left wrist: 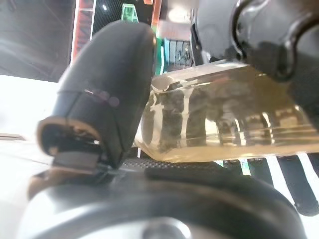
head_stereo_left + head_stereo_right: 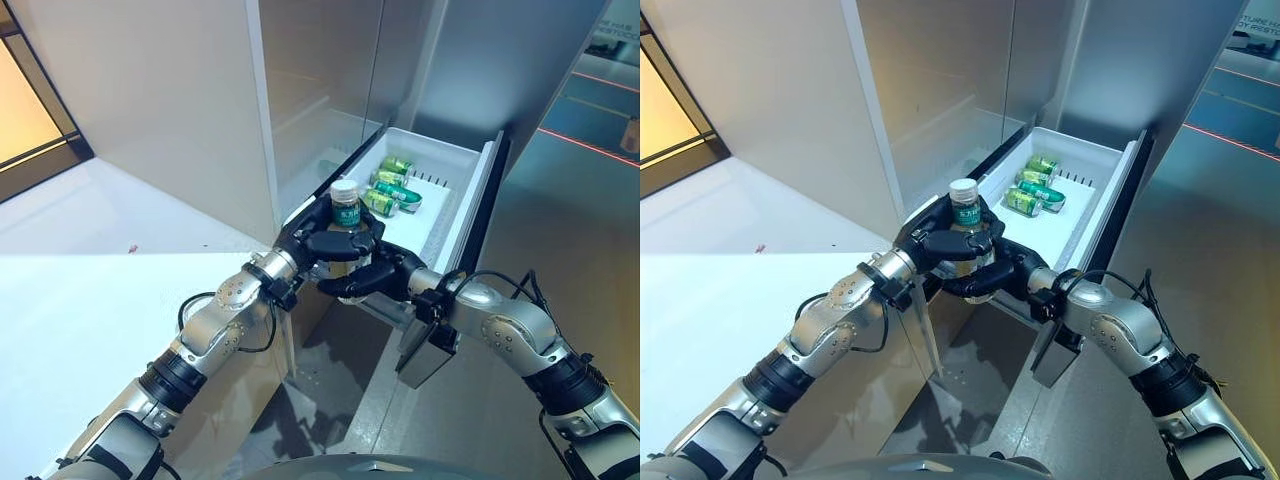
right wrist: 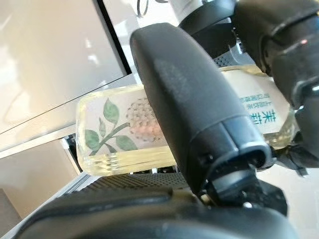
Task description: Put drinks into fridge and close the fridge
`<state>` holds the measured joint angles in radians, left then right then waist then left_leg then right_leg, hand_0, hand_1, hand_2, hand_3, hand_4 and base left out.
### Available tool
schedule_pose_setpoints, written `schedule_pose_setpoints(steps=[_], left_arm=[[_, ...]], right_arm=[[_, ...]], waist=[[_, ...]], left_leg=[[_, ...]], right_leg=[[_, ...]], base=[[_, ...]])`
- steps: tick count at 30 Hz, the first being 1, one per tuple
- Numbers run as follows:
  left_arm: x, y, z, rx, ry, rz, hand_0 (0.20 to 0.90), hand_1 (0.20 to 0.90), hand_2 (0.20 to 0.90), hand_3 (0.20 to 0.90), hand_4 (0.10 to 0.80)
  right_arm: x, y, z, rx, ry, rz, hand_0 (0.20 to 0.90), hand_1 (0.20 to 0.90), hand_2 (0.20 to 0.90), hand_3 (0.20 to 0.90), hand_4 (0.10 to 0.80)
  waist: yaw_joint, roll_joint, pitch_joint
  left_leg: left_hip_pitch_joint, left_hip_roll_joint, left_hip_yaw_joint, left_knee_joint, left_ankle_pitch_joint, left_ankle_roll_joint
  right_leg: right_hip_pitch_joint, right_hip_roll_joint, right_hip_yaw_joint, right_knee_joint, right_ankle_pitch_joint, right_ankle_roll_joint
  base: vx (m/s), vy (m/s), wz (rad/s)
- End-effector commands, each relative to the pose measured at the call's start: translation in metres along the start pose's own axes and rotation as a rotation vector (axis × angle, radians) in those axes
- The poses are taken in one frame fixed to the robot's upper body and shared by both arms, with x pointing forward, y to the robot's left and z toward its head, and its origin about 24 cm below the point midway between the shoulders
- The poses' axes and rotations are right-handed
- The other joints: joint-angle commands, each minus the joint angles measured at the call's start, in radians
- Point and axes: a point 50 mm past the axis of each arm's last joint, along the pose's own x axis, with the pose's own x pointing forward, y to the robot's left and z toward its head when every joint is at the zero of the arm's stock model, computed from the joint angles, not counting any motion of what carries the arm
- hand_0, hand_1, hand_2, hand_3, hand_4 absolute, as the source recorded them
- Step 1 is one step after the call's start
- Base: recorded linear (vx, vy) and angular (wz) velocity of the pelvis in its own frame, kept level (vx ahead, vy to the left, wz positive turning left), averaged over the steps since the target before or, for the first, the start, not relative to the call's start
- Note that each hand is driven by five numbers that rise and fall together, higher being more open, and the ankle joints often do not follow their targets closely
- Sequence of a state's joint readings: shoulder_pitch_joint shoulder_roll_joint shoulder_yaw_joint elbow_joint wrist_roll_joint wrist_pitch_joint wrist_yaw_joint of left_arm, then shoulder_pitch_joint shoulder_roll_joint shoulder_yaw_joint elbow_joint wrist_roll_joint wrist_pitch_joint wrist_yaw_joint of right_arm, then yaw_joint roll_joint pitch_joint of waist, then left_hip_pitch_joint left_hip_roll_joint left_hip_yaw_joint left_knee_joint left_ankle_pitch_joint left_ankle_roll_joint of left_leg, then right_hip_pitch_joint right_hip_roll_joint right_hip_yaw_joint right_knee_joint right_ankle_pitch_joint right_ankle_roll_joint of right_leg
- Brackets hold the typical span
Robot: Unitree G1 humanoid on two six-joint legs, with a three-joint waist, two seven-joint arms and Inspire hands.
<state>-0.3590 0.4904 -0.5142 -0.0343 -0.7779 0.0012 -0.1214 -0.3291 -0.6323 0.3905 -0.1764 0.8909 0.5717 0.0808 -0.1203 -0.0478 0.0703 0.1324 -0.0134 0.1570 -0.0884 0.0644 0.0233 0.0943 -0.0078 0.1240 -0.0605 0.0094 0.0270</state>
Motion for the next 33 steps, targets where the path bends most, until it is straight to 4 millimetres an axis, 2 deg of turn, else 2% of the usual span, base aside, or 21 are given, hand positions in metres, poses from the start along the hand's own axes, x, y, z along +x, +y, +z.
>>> schedule_pose_setpoints(steps=[1,2,8,11,15,18,20,21,22,27,28,30,31,33], left_arm=[[0.039,-0.089,0.050,-0.286,-0.302,-0.506,0.300,0.300,0.300,0.200,0.100],[0.039,-0.091,0.048,-0.317,-0.289,-0.525,0.300,0.300,0.300,0.200,0.100],[0.035,-0.099,0.043,-0.261,-0.303,-0.569,0.300,0.300,0.300,0.200,0.100],[0.033,-0.095,0.053,-0.167,-0.383,-0.554,0.300,0.300,0.300,0.200,0.100],[0.027,-0.092,0.077,-0.048,-0.516,-0.531,0.300,0.300,0.300,0.200,0.100],[0.024,-0.094,0.090,0.063,-0.598,-0.519,0.300,0.300,0.300,0.200,0.100],[0.021,-0.094,0.102,0.183,-0.676,-0.481,0.300,0.300,0.300,0.200,0.100],[0.021,-0.093,0.105,0.196,-0.688,-0.471,0.575,0.575,0.575,0.521,0.421],[0.021,-0.093,0.108,0.213,-0.705,-0.459,0.900,0.900,0.900,0.900,0.800],[0.022,-0.089,0.114,0.194,-0.699,-0.416,0.900,0.900,0.900,0.900,0.800],[0.023,-0.087,0.112,0.160,-0.682,-0.398,0.900,0.900,0.900,0.900,0.800],[0.024,-0.084,0.110,0.125,-0.662,-0.382,0.900,0.900,0.900,0.900,0.800],[0.027,-0.080,0.102,0.048,-0.610,-0.362,0.900,0.900,0.900,0.900,0.800],[0.029,-0.076,0.092,-0.052,-0.550,-0.358,0.900,0.900,0.900,0.900,0.800]], right_arm=[[0.008,0.070,0.098,0.064,-0.474,0.375,0.429,0.429,0.429,0.351,0.251],[0.008,0.070,0.099,0.079,-0.484,0.365,0.300,0.300,0.300,0.200,0.100],[0.009,0.066,0.100,0.106,-0.471,0.326,0.300,0.300,0.300,0.200,0.100],[0.010,0.061,0.095,0.126,-0.435,0.300,0.300,0.300,0.300,0.200,0.100],[0.009,0.052,0.088,0.119,-0.426,0.259,0.300,0.300,0.300,0.200,0.100],[0.007,0.045,0.091,0.048,-0.463,0.198,0.300,0.300,0.300,0.200,0.100],[0.002,0.033,0.104,-0.082,-0.524,0.088,0.300,0.300,0.300,0.200,0.100],[0.001,0.031,0.108,-0.110,-0.539,0.064,0.300,0.300,0.300,0.200,0.100],[0.000,0.027,0.113,-0.143,-0.556,0.025,0.300,0.300,0.300,0.200,0.100],[-0.010,0.012,0.152,-0.298,-0.681,-0.177,0.300,0.300,0.300,0.200,0.100],[-0.016,0.006,0.167,-0.357,-0.721,-0.250,0.300,0.300,0.300,0.200,0.100],[-0.022,0.000,0.180,-0.405,-0.755,-0.315,0.300,0.300,0.300,0.200,0.100],[-0.029,-0.011,0.195,-0.433,-0.773,-0.398,0.300,0.300,0.300,0.200,0.100],[-0.038,-0.025,0.209,-0.441,-0.795,-0.483,0.300,0.300,0.300,0.200,0.100]], waist=[[0.007,0.004,-0.064],[0.006,0.005,-0.064],[0.002,0.009,-0.062],[0.003,0.008,-0.065],[0.001,0.006,-0.066],[0.002,0.002,-0.063],[0.004,-0.002,-0.062],[0.006,-0.003,-0.063],[0.007,-0.004,-0.063],[0.017,-0.009,-0.062],[0.023,-0.011,-0.064],[0.027,-0.012,-0.065],[0.033,-0.015,-0.067],[0.040,-0.018,-0.069]], left_leg=[[0.007,-0.027,-0.102,0.001,-0.075,0.028],[0.008,-0.027,-0.101,0.001,-0.075,0.028],[0.010,-0.030,-0.100,0.001,-0.078,0.032],[0.010,-0.031,-0.100,0.001,-0.078,0.033],[0.010,-0.029,-0.096,0.001,-0.076,0.034],[0.012,-0.031,-0.103,0.001,-0.076,0.034],[0.012,-0.033,-0.110,0.001,-0.077,0.033],[0.006,-0.033,-0.109,0.001,-0.069,0.032],[0.006,-0.033,-0.112,0.001,-0.070,0.031],[0.006,-0.033,-0.127,0.001,-0.070,0.026],[0.006,-0.033,-0.133,0.001,-0.071,0.025],[0.006,-0.033,-0.137,0.001,-0.071,0.025],[0.006,-0.033,-0.142,0.001,-0.071,0.024],[0.006,-0.032,-0.147,0.001,-0.071,0.023]], right_leg=[[0.011,0.011,-0.090,-0.005,0.043,0.012],[0.010,0.011,-0.089,-0.005,0.043,0.012],[0.009,0.010,-0.085,-0.001,0.042,0.012],[0.009,0.010,-0.084,0.000,0.042,0.012],[0.007,0.012,-0.083,0.007,0.040,0.010],[0.008,0.013,-0.086,0.009,0.040,0.008],[0.010,0.013,-0.093,0.010,0.039,0.006],[0.002,0.013,-0.093,0.012,0.044,0.005],[0.002,0.013,-0.095,0.013,0.044,0.005],[0.004,0.015,-0.104,0.015,0.041,0.002],[0.004,0.017,-0.106,0.018,0.038,0.001],[0.004,0.017,-0.109,0.020,0.036,0.000],[0.005,0.018,-0.111,0.022,0.032,-0.001],[0.005,0.018,-0.115,0.023,0.030,-0.002]], base=[[0.000,0.000,0.00],[0.000,0.000,0.00],[0.005,0.005,0.00],[0.021,0.012,0.01],[0.000,0.000,0.00],[0.000,0.000,0.00],[0.013,-0.012,0.05],[-0.009,-0.014,0.07],[-0.014,-0.012,0.06],[0.010,-0.005,0.02],[0.028,-0.007,0.06],[0.030,-0.003,0.05],[0.036,0.000,0.09],[0.025,0.000,0.09]])
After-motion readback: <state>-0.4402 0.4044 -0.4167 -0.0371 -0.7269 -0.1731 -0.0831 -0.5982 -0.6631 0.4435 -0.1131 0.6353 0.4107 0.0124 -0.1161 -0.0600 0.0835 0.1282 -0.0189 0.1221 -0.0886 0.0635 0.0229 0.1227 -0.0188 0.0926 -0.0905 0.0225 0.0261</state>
